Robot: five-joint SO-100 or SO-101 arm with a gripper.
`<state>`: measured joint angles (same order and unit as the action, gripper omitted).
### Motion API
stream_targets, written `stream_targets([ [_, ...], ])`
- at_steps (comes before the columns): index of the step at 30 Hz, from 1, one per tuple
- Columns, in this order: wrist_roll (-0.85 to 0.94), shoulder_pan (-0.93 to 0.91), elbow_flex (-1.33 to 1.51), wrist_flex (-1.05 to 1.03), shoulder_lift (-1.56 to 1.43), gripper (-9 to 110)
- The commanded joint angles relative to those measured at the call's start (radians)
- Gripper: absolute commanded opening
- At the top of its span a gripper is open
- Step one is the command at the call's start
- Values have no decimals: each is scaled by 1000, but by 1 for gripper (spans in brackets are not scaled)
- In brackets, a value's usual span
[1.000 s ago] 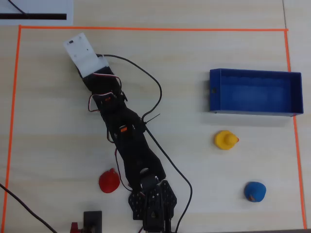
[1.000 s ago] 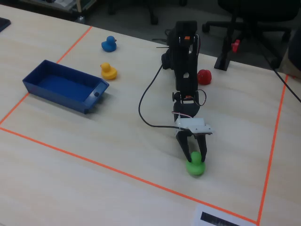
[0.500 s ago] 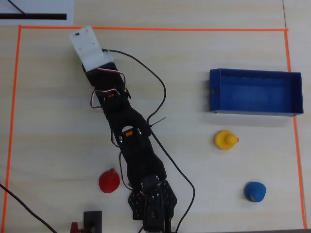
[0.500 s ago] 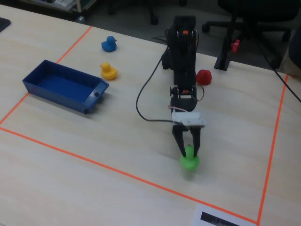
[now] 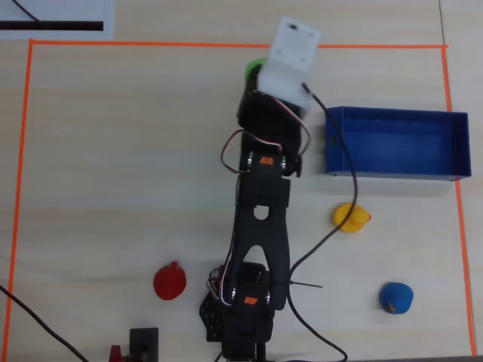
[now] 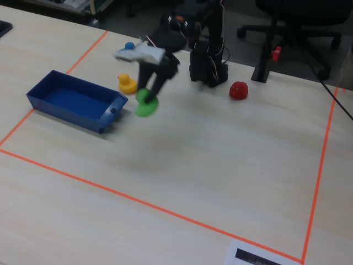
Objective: Grasp green duck and put it into box.
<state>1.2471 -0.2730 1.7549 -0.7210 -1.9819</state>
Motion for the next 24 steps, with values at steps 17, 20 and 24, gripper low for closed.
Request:
stream_targets([
  [17,-28,-687,-1169,-314,873,0],
  [20,-14,-706,-1301,-298,1008,0],
  [24,-8,-709,-1335,-225,1115,0],
])
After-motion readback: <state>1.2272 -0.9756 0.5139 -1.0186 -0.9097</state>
